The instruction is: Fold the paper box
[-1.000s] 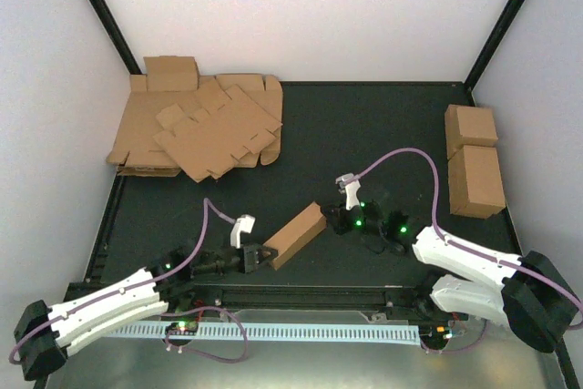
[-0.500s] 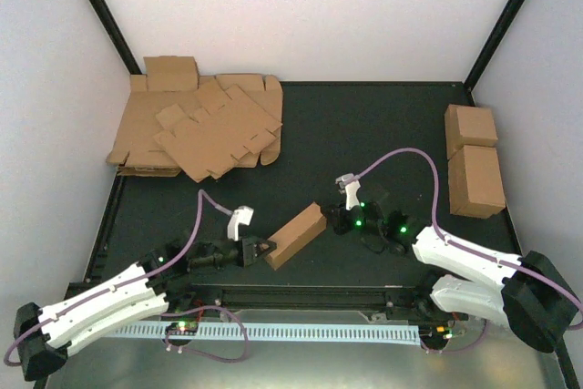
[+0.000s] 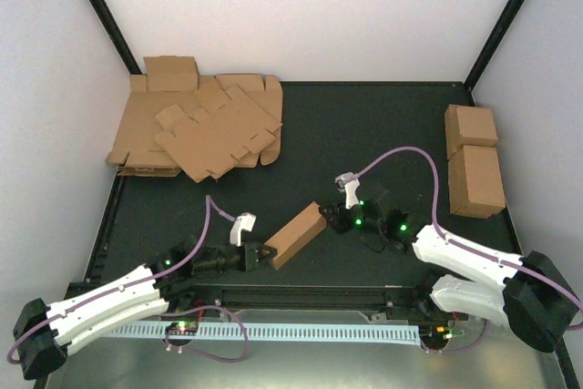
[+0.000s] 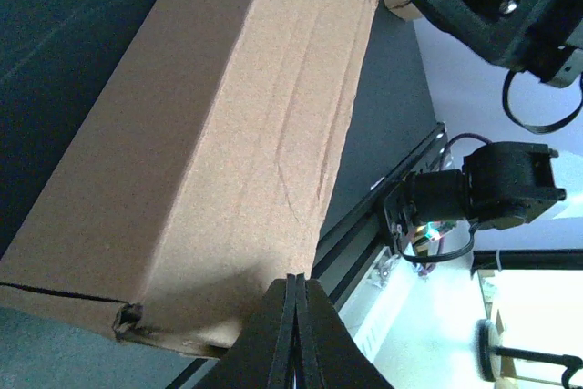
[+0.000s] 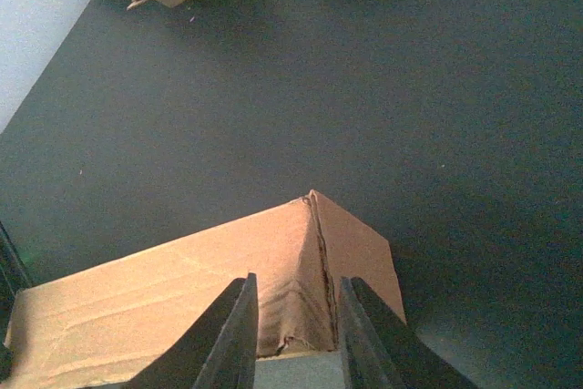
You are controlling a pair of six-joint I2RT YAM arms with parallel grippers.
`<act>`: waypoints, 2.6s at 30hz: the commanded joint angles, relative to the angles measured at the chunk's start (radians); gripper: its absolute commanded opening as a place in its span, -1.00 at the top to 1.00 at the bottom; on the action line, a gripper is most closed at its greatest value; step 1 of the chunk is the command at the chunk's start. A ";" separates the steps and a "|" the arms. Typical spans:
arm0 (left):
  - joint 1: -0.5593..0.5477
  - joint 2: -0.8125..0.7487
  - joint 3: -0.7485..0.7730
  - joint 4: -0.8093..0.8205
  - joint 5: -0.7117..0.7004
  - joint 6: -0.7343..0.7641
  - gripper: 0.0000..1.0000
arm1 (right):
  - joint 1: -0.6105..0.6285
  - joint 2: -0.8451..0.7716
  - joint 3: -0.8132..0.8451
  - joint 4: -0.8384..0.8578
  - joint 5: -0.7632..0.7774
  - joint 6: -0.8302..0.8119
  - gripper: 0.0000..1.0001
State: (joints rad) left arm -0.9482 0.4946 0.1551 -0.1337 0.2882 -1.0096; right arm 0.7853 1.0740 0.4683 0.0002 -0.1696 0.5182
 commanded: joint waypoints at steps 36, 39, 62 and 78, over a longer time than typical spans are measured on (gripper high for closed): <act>0.087 0.824 0.839 -0.344 -0.086 0.525 -0.30 | -0.050 -0.254 -0.245 0.252 -0.013 -0.276 0.30; 0.105 0.865 0.847 -0.354 -0.047 0.550 -0.33 | -0.049 -0.242 -0.264 0.307 -0.025 -0.309 0.31; 0.202 1.011 0.834 -0.204 0.199 0.536 -0.36 | -0.046 -0.092 -0.264 0.430 -0.055 -0.379 0.49; 0.204 1.079 0.844 -0.165 0.219 0.534 -0.18 | -0.044 -0.035 -0.246 0.466 -0.068 -0.385 0.53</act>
State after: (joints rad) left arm -0.7517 1.5581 0.9657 -0.3302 0.4797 -0.4770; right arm 0.7391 1.0290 0.2012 0.4103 -0.2256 0.1543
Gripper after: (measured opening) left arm 0.611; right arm 0.237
